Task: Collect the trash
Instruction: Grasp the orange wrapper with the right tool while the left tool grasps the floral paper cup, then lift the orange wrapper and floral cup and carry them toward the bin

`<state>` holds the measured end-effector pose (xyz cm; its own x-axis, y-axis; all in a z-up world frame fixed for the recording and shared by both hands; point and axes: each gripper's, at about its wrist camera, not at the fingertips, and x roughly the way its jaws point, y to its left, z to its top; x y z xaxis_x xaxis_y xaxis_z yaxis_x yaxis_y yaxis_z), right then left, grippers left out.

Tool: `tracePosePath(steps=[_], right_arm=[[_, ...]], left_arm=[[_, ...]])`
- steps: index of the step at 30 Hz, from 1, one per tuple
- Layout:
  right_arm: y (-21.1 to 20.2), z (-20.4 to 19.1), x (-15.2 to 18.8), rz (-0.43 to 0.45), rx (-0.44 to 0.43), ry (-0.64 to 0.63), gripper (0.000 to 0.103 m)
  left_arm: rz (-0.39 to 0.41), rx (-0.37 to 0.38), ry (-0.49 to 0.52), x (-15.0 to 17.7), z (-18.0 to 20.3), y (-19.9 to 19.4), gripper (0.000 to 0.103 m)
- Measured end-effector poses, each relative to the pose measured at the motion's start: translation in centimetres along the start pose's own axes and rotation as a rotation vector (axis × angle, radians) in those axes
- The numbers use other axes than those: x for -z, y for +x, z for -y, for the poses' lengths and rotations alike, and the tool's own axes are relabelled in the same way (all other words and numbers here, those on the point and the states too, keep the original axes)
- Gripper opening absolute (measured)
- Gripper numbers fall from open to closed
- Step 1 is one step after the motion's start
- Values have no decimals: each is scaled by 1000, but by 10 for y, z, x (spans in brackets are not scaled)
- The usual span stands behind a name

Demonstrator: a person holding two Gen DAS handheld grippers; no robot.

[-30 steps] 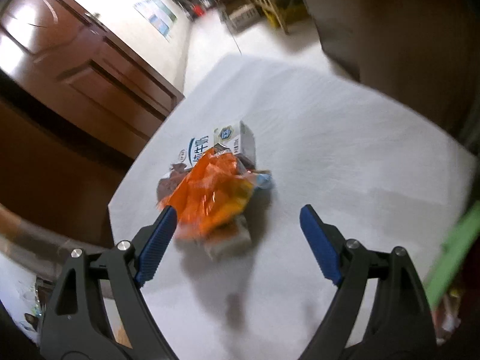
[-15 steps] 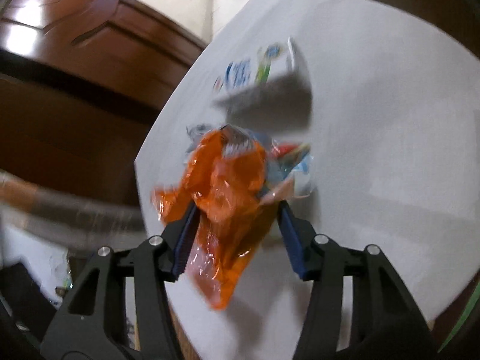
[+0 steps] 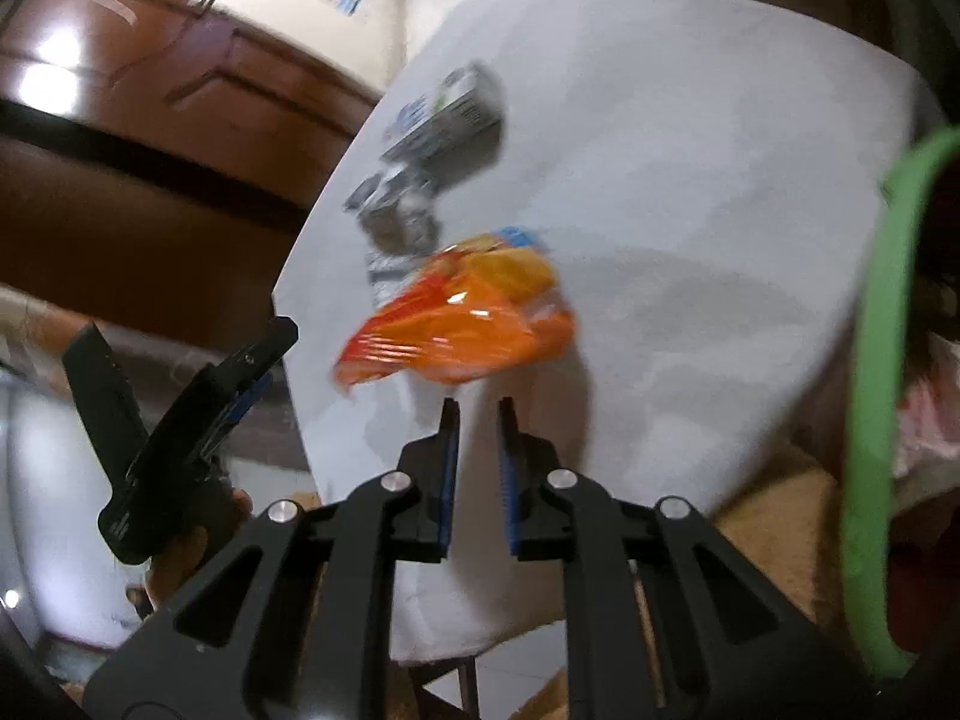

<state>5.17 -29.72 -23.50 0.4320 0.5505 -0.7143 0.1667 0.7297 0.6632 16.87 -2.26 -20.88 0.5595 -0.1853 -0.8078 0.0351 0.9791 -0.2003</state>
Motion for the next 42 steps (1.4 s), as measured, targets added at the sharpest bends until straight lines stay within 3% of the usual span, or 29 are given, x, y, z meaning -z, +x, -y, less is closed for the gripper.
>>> tracePosePath(steps=[2, 5, 12, 13, 16, 20, 26, 32, 36, 42], right_arm=[[-7, 5, -3, 32, 23, 6, 34], [-18, 5, -8, 89, 36, 13, 50], [-41, -9, -14, 164, 89, -73, 64], [-42, -11, -13, 167, 95, -83, 65], [-38, -13, -13, 152, 105, -97, 65], [-18, -15, -13, 94, 82, -77, 67], [20, -31, -9, 19, 101, -129, 74], [53, -54, -1, 3, 190, -245, 82], [67, -59, 3, -4, 254, -299, 83], [69, -59, 4, -12, 263, -297, 83]], left_arm=[[-22, 21, 2, -5, 8, 12, 90], [-74, 48, 16, -15, 24, 38, 90], [-174, 14, 95, -19, 51, 86, 88], [-182, 15, 103, -17, 52, 88, 80], [-190, 121, 76, -14, 51, 83, 45], [-161, 103, 137, -8, 55, 68, 31], [-79, 88, 124, 1, 31, 21, 31], [45, 64, 87, -5, 14, -35, 31], [133, 61, 82, -11, 11, -69, 31], [217, 62, 82, -21, 8, -102, 31]])
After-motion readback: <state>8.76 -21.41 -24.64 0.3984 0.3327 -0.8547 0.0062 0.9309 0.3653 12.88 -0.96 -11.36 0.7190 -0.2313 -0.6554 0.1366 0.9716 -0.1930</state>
